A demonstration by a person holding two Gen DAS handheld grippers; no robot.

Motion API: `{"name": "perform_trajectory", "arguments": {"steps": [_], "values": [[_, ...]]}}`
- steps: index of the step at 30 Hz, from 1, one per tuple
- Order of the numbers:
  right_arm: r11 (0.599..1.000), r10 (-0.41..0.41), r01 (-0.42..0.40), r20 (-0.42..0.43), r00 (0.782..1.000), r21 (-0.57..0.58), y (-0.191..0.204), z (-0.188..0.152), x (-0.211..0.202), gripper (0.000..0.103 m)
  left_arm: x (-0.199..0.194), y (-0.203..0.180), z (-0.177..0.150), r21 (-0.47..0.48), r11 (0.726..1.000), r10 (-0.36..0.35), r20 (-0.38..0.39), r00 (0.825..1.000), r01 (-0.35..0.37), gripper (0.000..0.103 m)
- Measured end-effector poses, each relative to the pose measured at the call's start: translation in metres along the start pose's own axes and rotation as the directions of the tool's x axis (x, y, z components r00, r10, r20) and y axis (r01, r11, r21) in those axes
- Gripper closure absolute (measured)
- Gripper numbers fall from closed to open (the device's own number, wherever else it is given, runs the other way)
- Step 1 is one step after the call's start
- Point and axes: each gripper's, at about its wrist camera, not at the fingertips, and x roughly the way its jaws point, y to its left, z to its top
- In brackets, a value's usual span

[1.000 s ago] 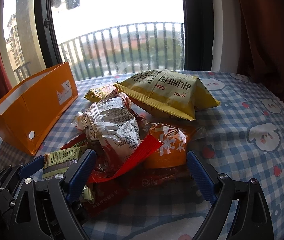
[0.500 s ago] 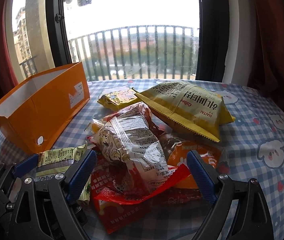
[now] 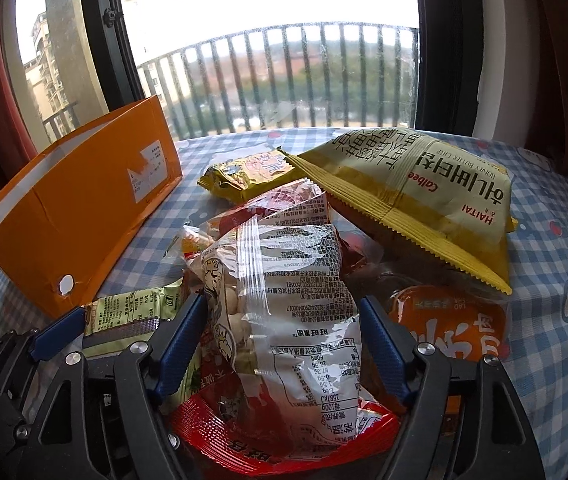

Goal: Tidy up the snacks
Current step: 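Grasp the green-yellow packet with the left tool while the right tool grasps the clear cookie bag, then carry both packets to the orange box and release the green-yellow packet from the left tool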

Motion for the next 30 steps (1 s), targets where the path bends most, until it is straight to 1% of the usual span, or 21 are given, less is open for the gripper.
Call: {"name": "perform_trajectory", "arguments": {"steps": [2, 5, 7, 11, 19, 30], "values": [[1.000, -0.005, 0.005, 0.001, 1.000, -0.001, 0.001, -0.001, -0.001, 0.030, 0.000, 0.000, 0.000, 0.001, 1.000, 0.000, 0.001, 1.000, 0.000, 0.021], [1.000, -0.005, 0.005, 0.000, 1.000, -0.005, 0.003, -0.002, -0.004, 0.044, -0.003, -0.002, -0.001, 0.012, 1.000, 0.000, 0.005, 1.000, 0.000, 0.021], [1.000, -0.005, 0.005, -0.003, 1.000, -0.013, 0.004, -0.003, -0.006, 0.046, -0.005, -0.004, -0.001, 0.024, 1.000, 0.000, 0.008, 1.000, 0.000, 0.021], [1.000, 0.014, -0.014, -0.007, 1.000, -0.013, 0.004, -0.007, -0.013, 0.056, -0.010, -0.008, -0.004, 0.037, 0.999, -0.006, 0.008, 1.000, 0.006, 0.022], [1.000, 0.007, -0.007, 0.010, 1.000, -0.016, 0.006, -0.014, -0.034, 0.057, -0.028, -0.012, -0.010, 0.042, 0.999, -0.024, 0.034, 0.999, 0.022, 0.022], [1.000, -0.009, 0.009, 0.082, 0.997, -0.008, 0.007, -0.019, -0.074, 0.057, -0.060, -0.019, -0.013, 0.056, 0.998, -0.041, 0.105, 0.994, 0.035, 0.022]]}}
